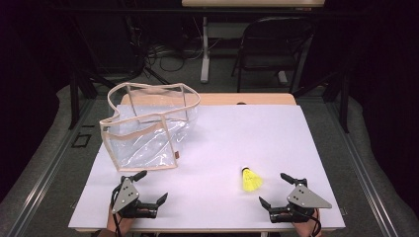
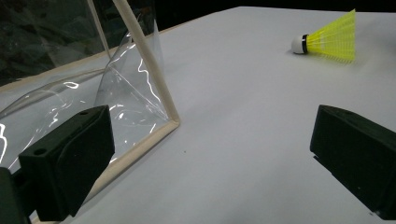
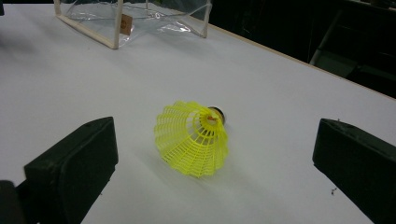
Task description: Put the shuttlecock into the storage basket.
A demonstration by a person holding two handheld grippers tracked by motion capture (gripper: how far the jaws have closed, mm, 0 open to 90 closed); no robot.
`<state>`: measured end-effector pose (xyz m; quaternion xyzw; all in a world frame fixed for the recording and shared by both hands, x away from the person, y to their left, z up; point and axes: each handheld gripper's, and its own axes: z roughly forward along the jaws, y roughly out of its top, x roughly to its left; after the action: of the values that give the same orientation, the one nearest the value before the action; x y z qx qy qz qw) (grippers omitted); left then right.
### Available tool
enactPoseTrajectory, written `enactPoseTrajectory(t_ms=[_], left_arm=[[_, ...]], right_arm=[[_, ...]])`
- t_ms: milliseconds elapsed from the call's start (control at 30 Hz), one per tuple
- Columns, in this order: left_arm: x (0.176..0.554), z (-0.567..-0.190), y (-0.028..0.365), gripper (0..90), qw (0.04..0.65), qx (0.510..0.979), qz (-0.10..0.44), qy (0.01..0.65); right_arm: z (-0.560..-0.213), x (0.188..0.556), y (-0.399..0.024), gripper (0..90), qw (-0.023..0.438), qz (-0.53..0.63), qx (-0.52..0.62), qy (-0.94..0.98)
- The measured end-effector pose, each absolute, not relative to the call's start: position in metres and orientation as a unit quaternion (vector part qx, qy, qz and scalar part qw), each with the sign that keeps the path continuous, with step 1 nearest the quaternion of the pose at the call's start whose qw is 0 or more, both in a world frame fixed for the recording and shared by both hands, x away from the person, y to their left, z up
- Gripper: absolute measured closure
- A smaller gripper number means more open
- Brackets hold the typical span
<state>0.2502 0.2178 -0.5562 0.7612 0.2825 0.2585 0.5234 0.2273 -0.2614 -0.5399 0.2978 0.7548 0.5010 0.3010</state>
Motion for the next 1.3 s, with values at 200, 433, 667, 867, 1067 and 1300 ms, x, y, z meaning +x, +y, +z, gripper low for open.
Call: enactPoseTrajectory(t_ms=[200, 433, 667, 867, 1067, 1300], left_arm=[[0.252, -0.554, 0.211, 0.0, 0.518, 0.768, 0.252, 0.279], [0.255, -0.553, 0.207, 0.0, 0.518, 0.771, 0.246, 0.277], [0.257, -0.553, 0.203, 0.0, 0.516, 0.775, 0.240, 0.273], [0.260, -0.551, 0.194, 0.0, 0.516, 0.780, 0.229, 0.270], [0.264, -0.550, 0.186, 0.0, 0.512, 0.787, 0.218, 0.265], [0.267, -0.547, 0.175, 0.0, 0.510, 0.794, 0.207, 0.259]], right_arm=[[-0.541, 0.228, -0.262, 0.0, 0.301, 0.500, 0.301, 0.754], [-0.541, 0.228, -0.262, 0.0, 0.296, 0.499, 0.303, 0.756], [-0.541, 0.229, -0.262, 0.0, 0.295, 0.500, 0.303, 0.756], [-0.541, 0.229, -0.261, 0.0, 0.294, 0.499, 0.303, 0.757], [-0.541, 0.229, -0.262, 0.0, 0.293, 0.499, 0.304, 0.757], [-0.541, 0.229, -0.262, 0.0, 0.292, 0.499, 0.305, 0.757]])
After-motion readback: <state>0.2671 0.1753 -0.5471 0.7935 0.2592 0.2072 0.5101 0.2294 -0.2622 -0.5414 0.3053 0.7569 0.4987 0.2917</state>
